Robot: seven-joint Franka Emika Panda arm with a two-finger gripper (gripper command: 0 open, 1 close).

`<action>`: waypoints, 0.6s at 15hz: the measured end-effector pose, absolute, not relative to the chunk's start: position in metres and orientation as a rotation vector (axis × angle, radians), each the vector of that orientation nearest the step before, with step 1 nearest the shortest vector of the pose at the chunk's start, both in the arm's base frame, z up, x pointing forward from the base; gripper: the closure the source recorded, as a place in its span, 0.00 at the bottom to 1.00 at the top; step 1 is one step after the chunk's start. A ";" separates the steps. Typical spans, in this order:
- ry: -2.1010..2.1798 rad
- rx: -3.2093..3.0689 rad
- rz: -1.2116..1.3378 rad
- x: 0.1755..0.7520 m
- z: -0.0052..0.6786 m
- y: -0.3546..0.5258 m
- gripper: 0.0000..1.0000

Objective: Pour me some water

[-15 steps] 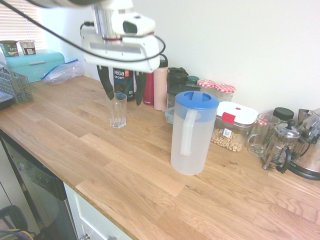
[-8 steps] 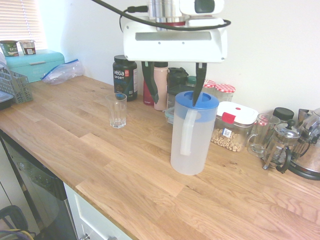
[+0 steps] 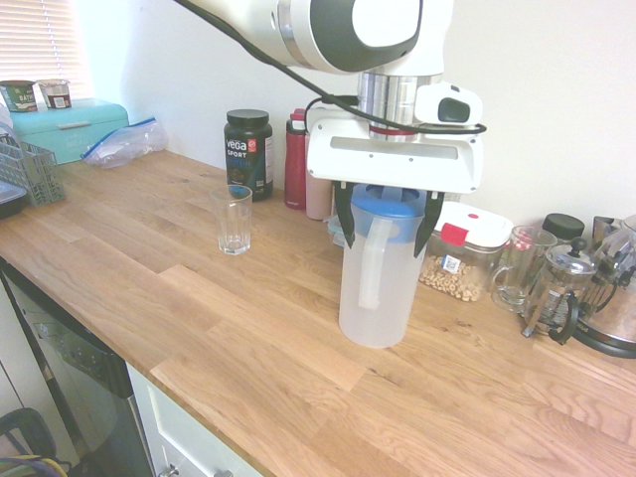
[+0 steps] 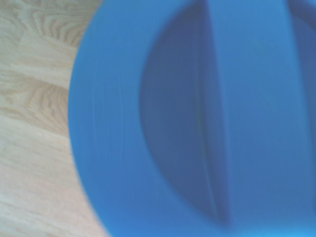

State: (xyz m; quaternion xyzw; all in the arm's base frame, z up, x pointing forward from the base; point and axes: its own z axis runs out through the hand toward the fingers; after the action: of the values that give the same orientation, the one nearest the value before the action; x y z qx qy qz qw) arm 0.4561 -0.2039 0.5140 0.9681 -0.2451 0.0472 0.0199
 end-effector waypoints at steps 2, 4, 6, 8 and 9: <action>-0.757 3.004 0.133 0.459 0.508 -0.203 1.00; -0.759 3.003 0.131 0.459 0.508 -0.204 1.00; -0.765 3.003 0.126 0.457 0.505 -0.205 1.00; -0.773 3.005 0.122 0.453 0.500 -0.207 1.00; -0.775 3.006 0.120 0.451 0.500 -0.206 1.00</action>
State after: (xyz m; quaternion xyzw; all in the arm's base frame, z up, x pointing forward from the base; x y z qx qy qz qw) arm 0.4507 -0.2063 0.4996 0.9674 -0.2496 0.0387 0.0176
